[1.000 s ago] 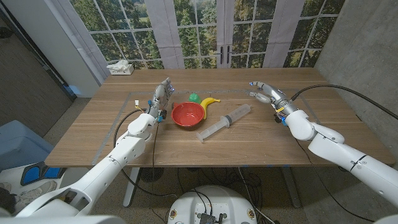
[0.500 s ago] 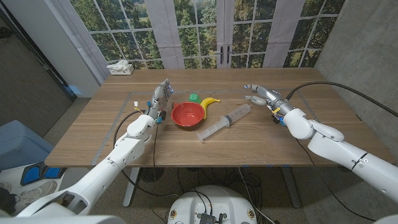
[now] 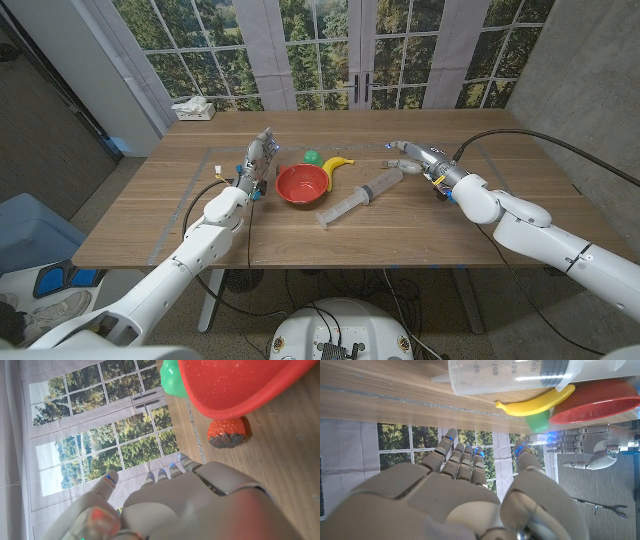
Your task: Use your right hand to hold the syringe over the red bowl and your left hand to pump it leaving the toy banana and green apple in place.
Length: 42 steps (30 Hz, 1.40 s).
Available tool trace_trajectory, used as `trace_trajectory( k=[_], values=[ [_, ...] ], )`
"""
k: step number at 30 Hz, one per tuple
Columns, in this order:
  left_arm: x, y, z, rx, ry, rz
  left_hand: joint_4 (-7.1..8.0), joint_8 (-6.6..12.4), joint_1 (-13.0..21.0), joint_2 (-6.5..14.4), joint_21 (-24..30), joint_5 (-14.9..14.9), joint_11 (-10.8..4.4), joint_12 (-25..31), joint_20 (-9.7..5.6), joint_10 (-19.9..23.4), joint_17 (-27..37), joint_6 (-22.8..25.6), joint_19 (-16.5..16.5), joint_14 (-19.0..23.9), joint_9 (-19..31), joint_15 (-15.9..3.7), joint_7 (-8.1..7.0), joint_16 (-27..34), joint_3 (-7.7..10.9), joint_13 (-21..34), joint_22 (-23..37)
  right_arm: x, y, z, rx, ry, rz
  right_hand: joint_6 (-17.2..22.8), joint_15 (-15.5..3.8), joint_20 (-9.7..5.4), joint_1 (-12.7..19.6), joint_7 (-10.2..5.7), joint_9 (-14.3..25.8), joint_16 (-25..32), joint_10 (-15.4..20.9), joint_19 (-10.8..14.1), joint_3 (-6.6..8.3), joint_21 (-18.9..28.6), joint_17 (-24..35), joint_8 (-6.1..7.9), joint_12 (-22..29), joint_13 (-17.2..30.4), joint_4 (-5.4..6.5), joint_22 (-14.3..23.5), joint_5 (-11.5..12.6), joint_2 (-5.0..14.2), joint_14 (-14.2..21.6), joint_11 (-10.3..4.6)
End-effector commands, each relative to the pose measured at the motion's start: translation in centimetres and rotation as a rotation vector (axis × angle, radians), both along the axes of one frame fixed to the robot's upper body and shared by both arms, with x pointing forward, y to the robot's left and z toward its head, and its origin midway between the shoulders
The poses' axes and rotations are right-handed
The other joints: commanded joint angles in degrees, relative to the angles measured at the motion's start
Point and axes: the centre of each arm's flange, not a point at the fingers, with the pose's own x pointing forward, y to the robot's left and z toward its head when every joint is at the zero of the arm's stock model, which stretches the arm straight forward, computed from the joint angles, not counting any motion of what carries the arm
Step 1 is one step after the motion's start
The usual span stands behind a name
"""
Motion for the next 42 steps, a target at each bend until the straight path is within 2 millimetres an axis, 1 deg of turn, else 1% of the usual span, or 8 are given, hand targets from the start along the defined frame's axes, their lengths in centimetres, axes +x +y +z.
trace_trajectory(
  k=[1, 13, 27, 38, 39, 40, 41, 42],
  values=[
    [-0.5, 0.1, -0.3, -0.004, -0.005, -0.002, 0.21, 0.30, -0.2, 4.2, -0.1, 0.5, 0.26, 0.3, -5.12, -1.7, 0.3, 0.0, 0.2, -3.4, 0.2, -2.37, 0.24, 0.0, 0.03, 0.3, 0.2, -0.3, 0.8, 0.0, -0.079, 0.005, -0.020, 0.3, -0.74, -0.29, 0.6, -0.52, 0.3, 0.4, 0.2, 0.4, 0.15, -0.3, 0.2, 0.26, 0.1, 0.1, 0.26, 0.3, 0.4, -0.32, 0.3, -0.34],
    [-0.5, -0.1, -0.9, -0.014, -0.007, -0.016, 0.40, 0.30, -0.2, 4.3, -0.1, 0.6, 0.35, 0.3, -5.13, -1.6, 0.3, 0.1, 0.3, -3.4, 0.2, -2.29, 0.26, 0.0, -0.06, 0.3, 0.2, -0.8, 1.4, 0.6, -0.208, -0.006, -0.062, 0.9, -0.81, -0.13, 0.9, -0.77, 0.3, 0.4, 0.4, 0.6, 0.09, -0.6, 0.3, 0.52, 0.2, 0.1, 0.32, 0.4, 0.6, -0.36, 0.3, -0.27],
    [-1.0, -0.3, -1.4, -0.021, -0.004, -0.013, 0.50, 0.31, -0.1, 4.5, -0.2, 0.7, 0.43, 0.3, -4.98, -1.5, 0.2, 0.2, 0.4, -3.2, 0.2, -2.21, 0.42, 0.0, -0.04, 0.3, 0.2, -0.9, 2.0, 0.2, -0.314, -0.002, -0.085, 0.9, -0.93, 0.05, 1.1, -1.22, 0.3, 0.5, 0.4, 0.9, 0.01, -0.9, 0.4, 0.46, 0.2, 0.2, 0.39, 0.4, 0.7, -0.39, 0.3, -0.32],
    [-1.3, -0.4, -1.5, -0.020, -0.008, -0.011, 0.56, 0.31, 0.0, 4.7, -0.2, 0.8, 0.41, 0.3, -5.01, -1.5, 0.2, 0.3, 0.4, -3.2, 0.2, -2.26, 0.40, 0.0, -0.02, 0.3, 0.2, -0.1, 2.4, 0.0, -0.369, 0.030, -0.117, 0.8, -1.13, 0.22, 1.6, -1.53, 0.4, 0.5, 0.5, 1.2, 0.01, -1.1, 0.4, 0.45, 0.2, 0.2, 0.21, 0.4, 0.9, -0.63, 0.4, -0.48],
    [-1.3, -0.3, -1.5, -0.021, -0.006, -0.009, 0.56, 0.31, 0.0, 4.7, -0.2, 0.8, 0.43, 0.3, -5.01, -1.5, 0.2, 0.3, 0.4, -3.2, 0.2, -2.25, 0.41, 0.0, -0.02, 0.3, 0.2, 0.1, 2.5, -0.3, -0.384, -0.014, -0.172, 0.8, -1.16, 0.24, 1.6, -1.57, 0.4, 0.5, 0.5, 1.2, 0.00, -1.2, 0.4, 0.43, 0.3, 0.2, 0.20, 0.4, 0.9, -0.64, 0.4, -0.45],
    [-1.3, -0.3, -1.5, -0.018, -0.003, -0.013, 0.56, 0.32, 0.0, 4.7, -0.2, 0.8, 0.46, 0.3, -5.01, -1.5, 0.2, 0.3, 0.4, -3.2, 0.2, -2.27, 0.39, 0.0, -0.02, 0.3, 0.2, 0.5, 2.5, -0.7, -0.488, -0.193, -0.257, 0.8, -1.07, 0.29, 1.7, -1.55, 0.4, 0.5, 0.5, 1.2, 0.01, -1.2, 0.4, 0.43, 0.3, 0.2, 0.19, 0.4, 0.9, -0.66, 0.5, -0.44],
    [-1.3, -0.3, -1.6, -0.023, -0.003, -0.011, 0.56, 0.32, 0.0, 4.7, -0.2, 0.8, 0.44, 0.3, -5.04, -1.5, 0.2, 0.3, 0.4, -3.2, 0.2, -2.25, 0.38, 0.0, -0.03, 0.3, 0.2, 0.1, 2.6, -0.5, -0.421, -0.059, -0.178, 0.7, -1.05, 0.28, 1.7, -1.62, 0.4, 0.5, 0.5, 1.2, 0.00, -1.2, 0.4, 0.42, 0.3, 0.2, 0.19, 0.4, 0.9, -0.68, 0.4, -0.46],
    [-1.4, -0.3, -1.6, -0.025, -0.003, -0.010, 0.57, 0.32, 0.0, 4.7, -0.2, 0.8, 0.44, 0.3, -5.00, -1.5, 0.2, 0.3, 0.4, -3.2, 0.2, -2.26, 0.40, 0.0, -0.03, 0.3, 0.2, 0.1, 2.6, -0.5, -0.412, -0.041, -0.171, 0.7, -1.09, 0.28, 1.8, -1.69, 0.4, 0.5, 0.5, 1.3, 0.00, -1.2, 0.4, 0.41, 0.3, 0.2, 0.19, 0.4, 1.0, -0.69, 0.4, -0.50]
  ],
)
